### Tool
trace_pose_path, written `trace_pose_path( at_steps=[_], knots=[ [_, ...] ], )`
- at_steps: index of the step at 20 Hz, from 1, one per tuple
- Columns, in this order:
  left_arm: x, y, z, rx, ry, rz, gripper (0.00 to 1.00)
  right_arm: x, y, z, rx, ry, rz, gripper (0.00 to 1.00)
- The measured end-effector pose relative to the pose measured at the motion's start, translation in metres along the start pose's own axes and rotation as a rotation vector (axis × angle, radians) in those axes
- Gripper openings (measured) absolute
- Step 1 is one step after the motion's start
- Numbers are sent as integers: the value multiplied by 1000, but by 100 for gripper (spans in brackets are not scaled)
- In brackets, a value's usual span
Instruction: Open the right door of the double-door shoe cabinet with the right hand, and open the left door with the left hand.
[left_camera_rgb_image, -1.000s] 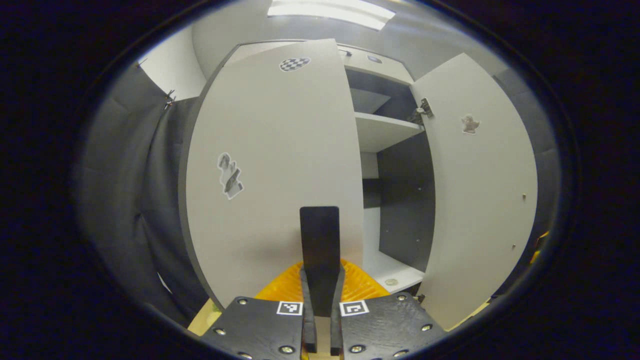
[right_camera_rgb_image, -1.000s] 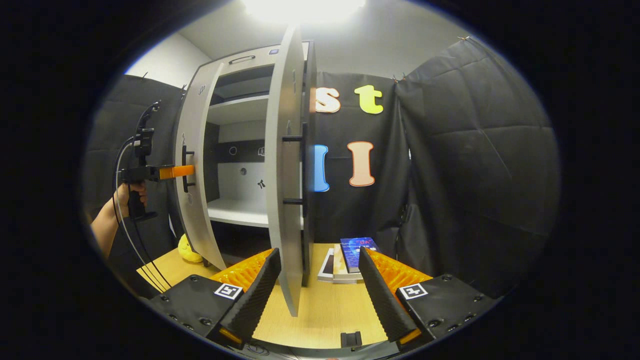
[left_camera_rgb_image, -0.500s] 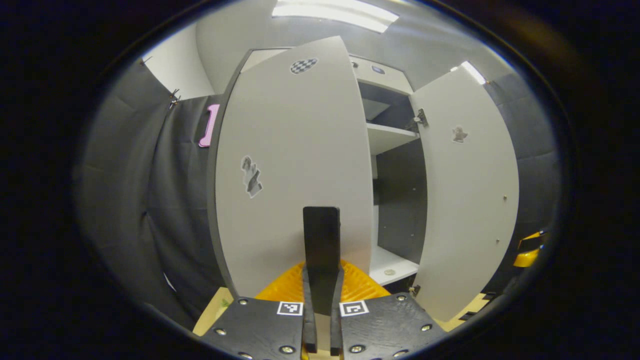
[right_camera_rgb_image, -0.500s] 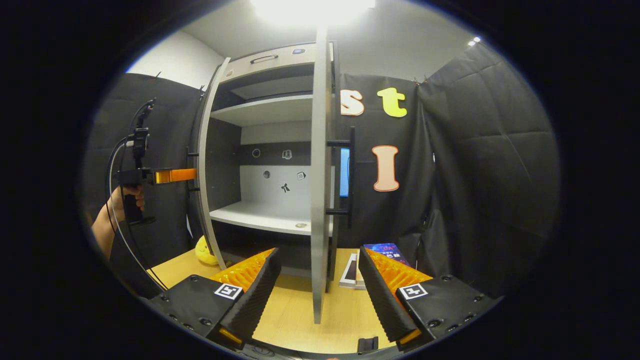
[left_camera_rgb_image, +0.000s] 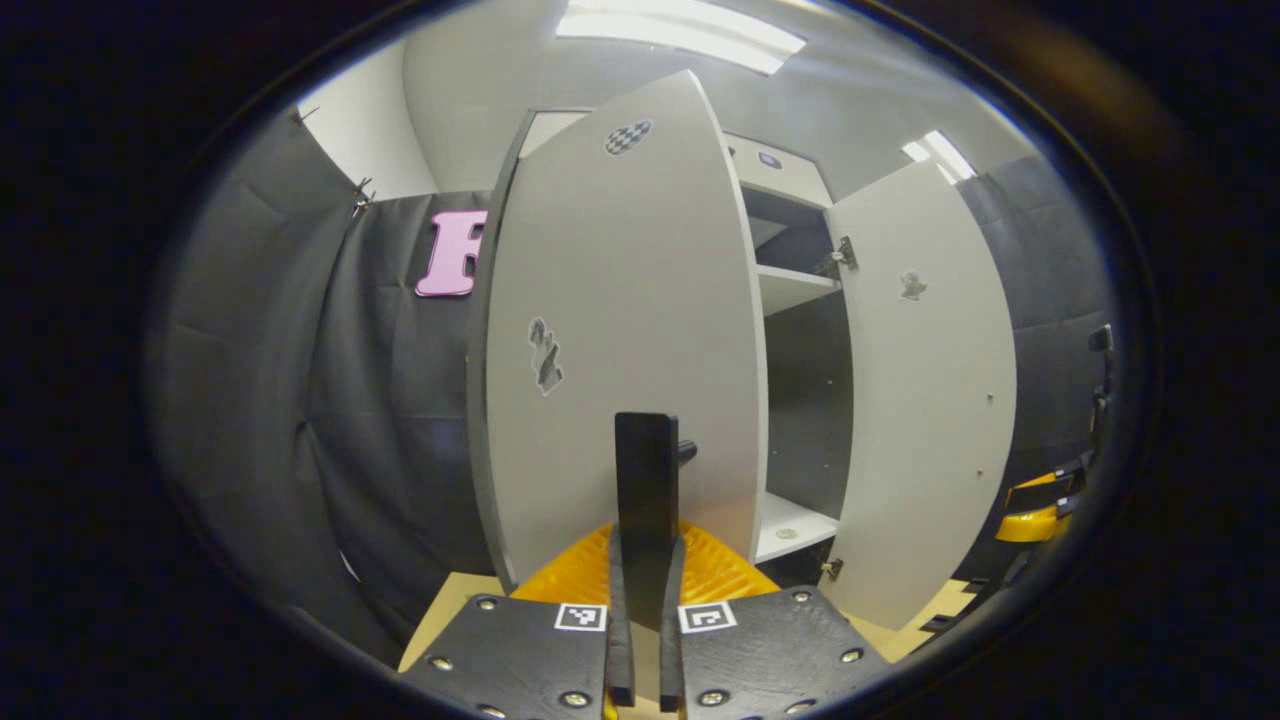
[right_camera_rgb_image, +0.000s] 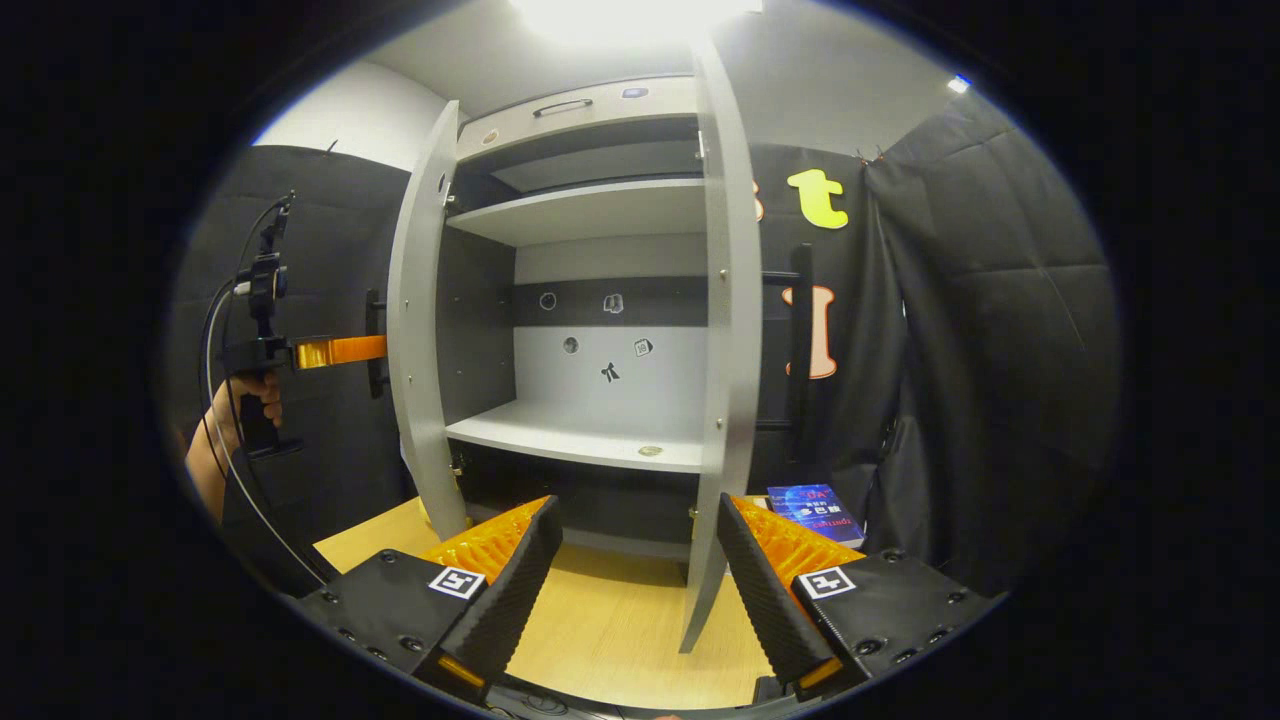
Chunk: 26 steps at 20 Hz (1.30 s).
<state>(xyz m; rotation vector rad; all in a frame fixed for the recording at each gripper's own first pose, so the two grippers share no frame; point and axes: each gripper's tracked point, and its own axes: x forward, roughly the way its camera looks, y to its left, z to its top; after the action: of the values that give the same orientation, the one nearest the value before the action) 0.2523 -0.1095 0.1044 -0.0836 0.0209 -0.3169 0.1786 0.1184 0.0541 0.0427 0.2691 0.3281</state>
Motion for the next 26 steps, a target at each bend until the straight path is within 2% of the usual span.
trace_pose_path(
  at_steps=[4, 8, 9, 13, 14, 15, 17, 18, 23, 26],
  knots=[
    [-1, -1, 0, -17, 7, 2, 11, 7, 24, -6, -10, 16, 32, 98],
    [-2, 10, -2, 17, 3, 38, 8, 18, 54, -10, -35, 30, 76, 98],
    [-1, 15, -1, 26, 0, 49, 12, 20, 60, -13, -45, 34, 83, 98],
    [-3, 41, -2, 73, 4, 145, 12, 29, 88, -19, -63, 48, 116, 98],
    [-5, 55, -2, 87, -1, 194, 10, 29, 92, -19, -69, 42, 121, 97],
    [-7, 63, 1, 83, -10, 206, 5, 30, 98, -18, -73, 36, 126, 98],
    [-5, 40, -2, -40, -22, 137, 3, 30, 101, -14, -77, 19, 134, 97],
    [-4, 33, -1, -45, -36, 132, 8, 29, 101, -12, -78, 12, 134, 98],
    [-8, 38, -5, 155, -30, 183, 7, 33, 95, -7, -33, -5, 117, 98],
    [-9, 37, -7, 136, -22, 207, 5, 34, 85, -5, 7, -9, 111, 97]
  ],
)
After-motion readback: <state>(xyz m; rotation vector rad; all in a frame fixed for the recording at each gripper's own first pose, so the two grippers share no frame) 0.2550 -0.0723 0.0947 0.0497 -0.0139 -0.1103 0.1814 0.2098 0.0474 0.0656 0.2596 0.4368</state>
